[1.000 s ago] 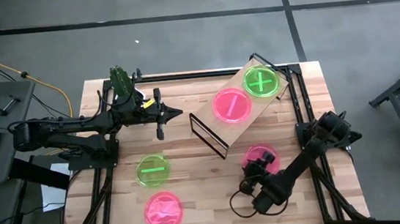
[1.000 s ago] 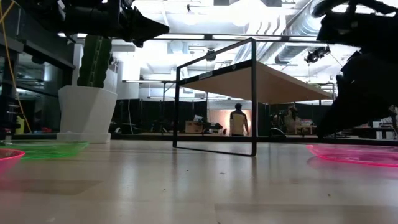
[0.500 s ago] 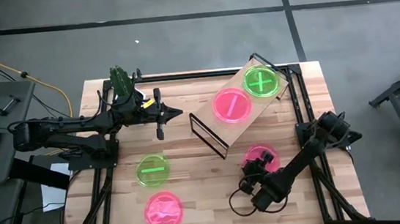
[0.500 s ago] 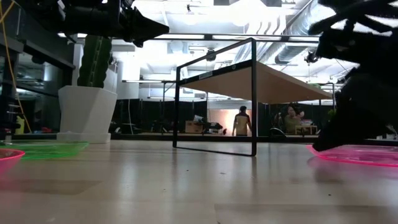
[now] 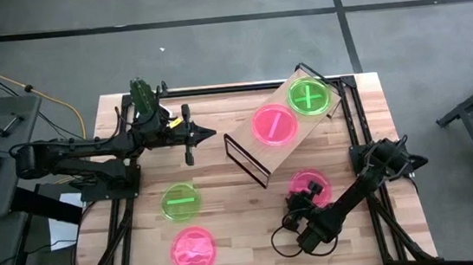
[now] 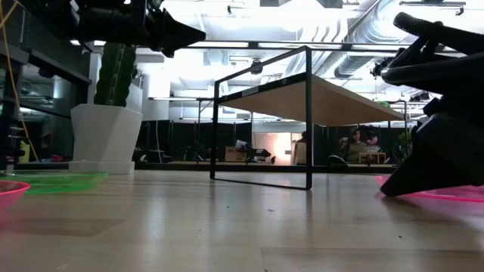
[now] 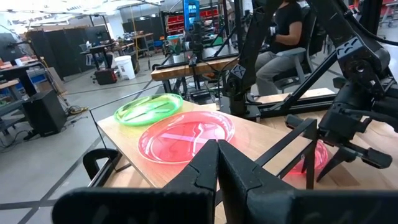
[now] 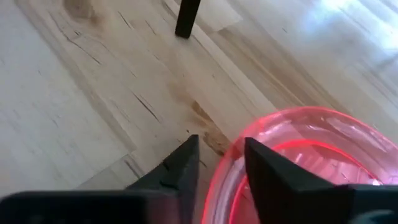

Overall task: Place and stack plates onto a shelf
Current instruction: Stack the right pink plate on top of the pink plate on the shelf

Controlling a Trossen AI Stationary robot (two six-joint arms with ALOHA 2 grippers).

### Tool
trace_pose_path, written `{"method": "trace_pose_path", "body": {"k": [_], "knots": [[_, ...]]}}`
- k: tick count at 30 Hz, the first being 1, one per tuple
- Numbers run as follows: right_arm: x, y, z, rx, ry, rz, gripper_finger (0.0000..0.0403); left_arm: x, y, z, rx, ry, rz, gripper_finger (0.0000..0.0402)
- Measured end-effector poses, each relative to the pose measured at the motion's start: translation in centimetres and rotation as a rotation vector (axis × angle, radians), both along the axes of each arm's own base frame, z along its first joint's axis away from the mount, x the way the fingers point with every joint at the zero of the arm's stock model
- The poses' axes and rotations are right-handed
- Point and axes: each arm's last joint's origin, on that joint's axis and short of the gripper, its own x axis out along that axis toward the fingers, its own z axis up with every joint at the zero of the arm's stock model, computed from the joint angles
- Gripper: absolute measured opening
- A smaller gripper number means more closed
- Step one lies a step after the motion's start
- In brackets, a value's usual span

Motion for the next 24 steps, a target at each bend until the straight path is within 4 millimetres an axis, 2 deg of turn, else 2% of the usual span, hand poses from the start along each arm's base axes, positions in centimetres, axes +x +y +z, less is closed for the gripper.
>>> {"method": "trace_pose_path", "body": {"k": [3, 5, 11, 20, 24], "knots": [[0.0, -0.1, 0.0, -0.003, 0.012, -0.002, 0.0034, 0.0, 0.0, 0.0, 0.0, 0.0, 0.0, 0.0], [-0.1, -0.1, 0.1, -0.015, 0.032, -0.002, 0.0012, 0.0, 0.0, 0.0, 0.0, 0.0, 0.0, 0.0], [-0.1, -0.1, 2.4, -0.014, 0.18, -0.014, 0.0002, 0.0, 0.0, 0.0, 0.0, 0.0, 0.0, 0.0], [-1.3, 0.0, 9.2, 0.07, 0.036, 0.099, 0.0, 0.0, 0.0, 0.0, 0.0, 0.0, 0.0, 0.0], [-1.9, -0.3, 10.6, 0.085, -0.043, 0.1, 0.0, 0.0, 0.0, 0.0, -0.001, 0.0, 0.0, 0.0]]}}
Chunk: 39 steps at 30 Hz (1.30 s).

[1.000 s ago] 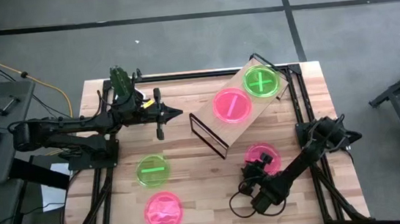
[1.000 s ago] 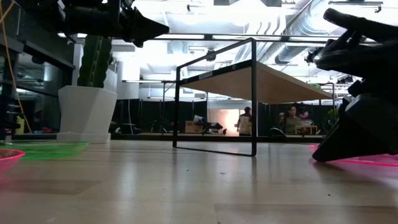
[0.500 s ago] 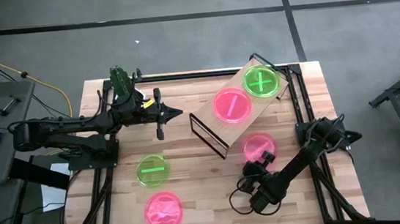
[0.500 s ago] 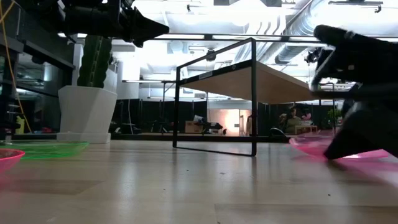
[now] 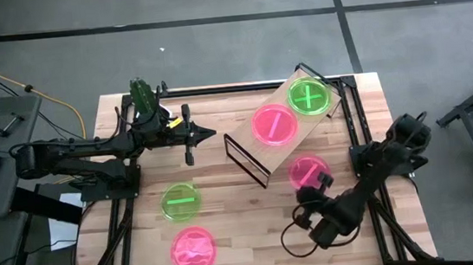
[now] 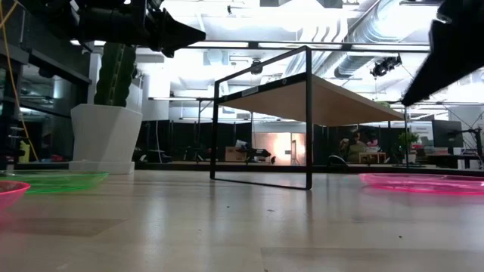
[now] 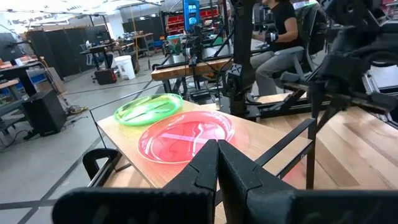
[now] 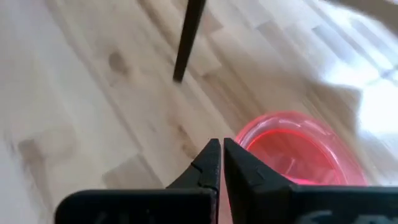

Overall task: Place and stack plates onto a shelf
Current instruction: Stack the right pink plate on top of the pink plate on the shelf

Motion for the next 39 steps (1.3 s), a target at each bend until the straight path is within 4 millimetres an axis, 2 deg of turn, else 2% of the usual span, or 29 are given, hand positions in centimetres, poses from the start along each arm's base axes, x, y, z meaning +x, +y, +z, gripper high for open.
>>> {"method": "trace_pose_path", "body": {"k": [3, 6, 11, 16, 21, 25, 30, 33, 37, 39], "knots": [[-0.4, -0.4, -1.0, -0.001, -0.026, -0.04, 0.0, 0.0, 0.0, 0.0, 0.0, 0.0, 0.0, 0.0], [-1.0, -0.8, -3.0, 0.062, -0.007, -0.067, 0.001, 0.0, 0.0, 0.0, 0.0, 0.001, 0.0, 0.0], [-2.1, -1.1, -5.9, 0.158, -0.018, -0.056, 0.0076, 0.0, 0.0, 0.0, 0.001, 0.0, 0.0, 0.0], [-3.0, -2.0, -7.7, 0.1, -0.081, -0.028, 0.015, 0.0, 0.0, 0.0, 0.002, 0.0, 0.002, 0.0], [-3.7, -2.9, -9.0, 0.041, -0.106, 0.012, 0.0171, 0.0, 0.0, 0.0, 0.002, 0.0, 0.003, 0.0], [-3.7, -3.5, -9.4, 0.007, -0.081, 0.032, 0.0164, 0.0, 0.0, 0.0, 0.001, 0.001, 0.004, 0.0], [-3.3, -4.2, -9.5, -0.018, -0.044, 0.034, 0.0138, 0.0, 0.0, 0.0, 0.0, 0.003, 0.004, 0.0], [-2.9, -4.6, -9.5, -0.006, -0.01, 0.035, 0.0103, 0.0, 0.0, 0.0, 0.0, 0.002, 0.004, 0.0], [-2.5, -5.0, -10.0, -0.012, 0.007, 0.016, 0.0023, 0.0, 0.0, 0.0, 0.0, 0.003, 0.003, 0.0], [-2.4, -5.1, -10.1, -0.015, -0.001, -0.002, 0.001, 0.0, 0.0, 0.0, 0.0, 0.002, 0.003, 0.0]]}}
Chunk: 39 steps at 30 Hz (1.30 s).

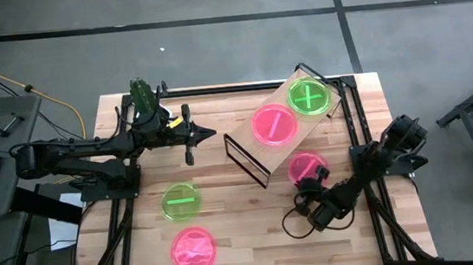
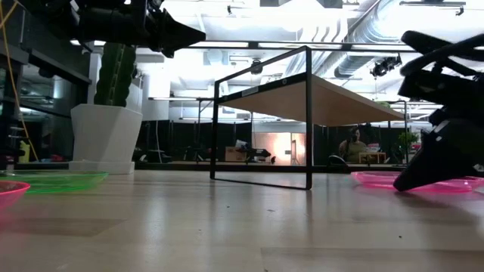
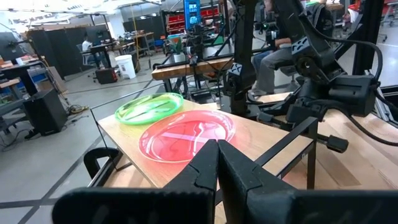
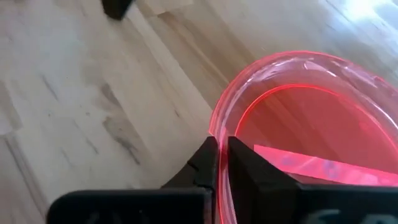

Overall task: Place and stack plates onto a shelf
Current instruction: Stack the right pink plate on top of the pink plate on the shelf

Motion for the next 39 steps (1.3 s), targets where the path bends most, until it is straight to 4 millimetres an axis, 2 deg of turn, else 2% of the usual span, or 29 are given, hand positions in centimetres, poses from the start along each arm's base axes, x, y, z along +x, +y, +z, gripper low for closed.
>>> {"method": "trace_pose_path", "body": {"k": [7, 13, 20, 29, 39], "knots": [[0.6, 0.8, 1.6, 0.03, 0.045, 0.015, 0.0001, 0.0, 0.0, 0.0, 0.001, 0.0, 0.0, 0.0], [1.1, 2.5, 5.2, 0.058, 0.023, 0.093, 0.0, 0.0, 0.0, 0.0, 0.001, -0.001, 0.0, 0.0], [0.2, 3.3, 9.7, 0.126, -0.06, 0.204, 0.0, 0.0, 0.0, 0.0, 0.001, -0.002, 0.0, 0.0], [-1.2, 3.1, 14.4, 0.22, -0.2, 0.354, 0.0, 0.0, 0.0, 0.0, 0.001, -0.003, 0.0, 0.0], [-2.4, 1.8, 20.2, 0.164, -0.465, 0.545, 0.0, 0.0, 0.0, 0.0, 0.001, -0.003, 0.0, 0.0]]}}
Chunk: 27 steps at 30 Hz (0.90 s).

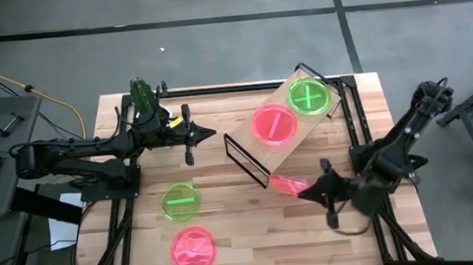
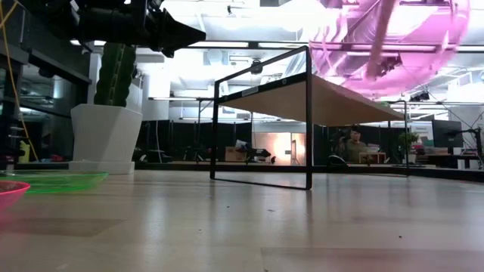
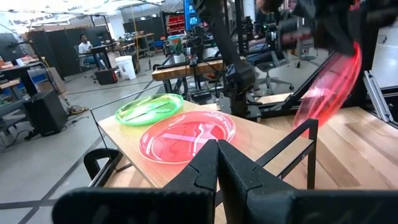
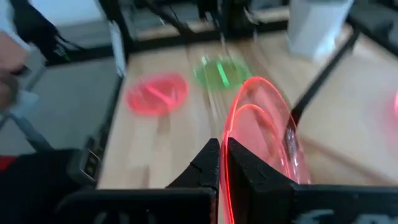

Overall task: Place and stack plates onto a shelf
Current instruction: Stack the right pink plate on top of the pink plate on the shelf

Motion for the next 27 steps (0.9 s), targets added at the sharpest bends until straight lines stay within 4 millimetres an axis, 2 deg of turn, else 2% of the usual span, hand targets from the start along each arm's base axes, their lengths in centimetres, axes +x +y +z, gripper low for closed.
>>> {"method": "trace_pose_path", "body": {"k": [7, 13, 19, 23, 27], "knots": [[-1.5, -2.7, 4.2, -0.113, -0.205, 0.026, 0.0, 0.0, 0.0, 0.2, 0.005, -0.017, 0.0, 0.0], [-0.6, -6.0, 5.2, -0.281, -0.23, -0.095, 0.0, 0.0, 0.0, 0.2, 0.005, -0.02, 0.0, 0.0], [2.8, -9.5, 3.9, -0.406, -0.12, -0.201, 0.0, 0.0, 0.0, 0.2, 0.006, -0.021, 0.0, 0.0], [5.4, -11.6, 2.0, -0.46, -0.006, -0.275, 0.0, 0.0, 0.0, 0.2, 0.005, -0.02, 0.0, 0.0], [7.4, -12.7, -0.1, -0.522, 0.103, -0.31, 0.0, 0.0, 0.0, 0.2, 0.005, -0.018, 0.0, 0.0]]}}
